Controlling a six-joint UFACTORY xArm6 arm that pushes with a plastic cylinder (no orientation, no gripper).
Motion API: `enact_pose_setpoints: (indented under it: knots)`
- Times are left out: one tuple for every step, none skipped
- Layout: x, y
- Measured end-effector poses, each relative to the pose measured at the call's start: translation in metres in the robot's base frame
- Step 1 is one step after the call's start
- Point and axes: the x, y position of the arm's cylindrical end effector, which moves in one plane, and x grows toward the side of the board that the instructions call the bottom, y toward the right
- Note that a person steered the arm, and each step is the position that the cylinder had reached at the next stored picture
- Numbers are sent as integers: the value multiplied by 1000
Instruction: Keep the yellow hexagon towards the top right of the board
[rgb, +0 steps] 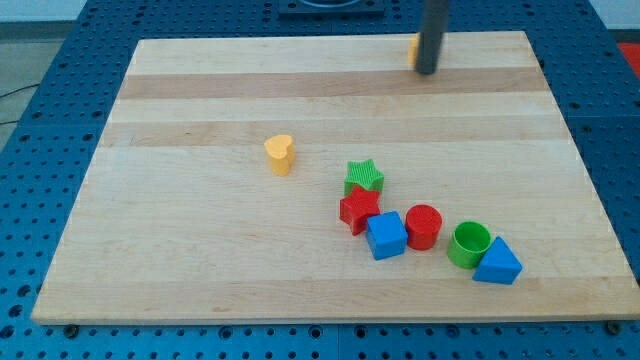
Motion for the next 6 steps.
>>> enact_pose_setpoints:
  knots:
    - [10, 1]
    - [13, -87]
    - [-35, -122]
    - [-71, -82]
    - [-55, -38]
    - [-32, -48]
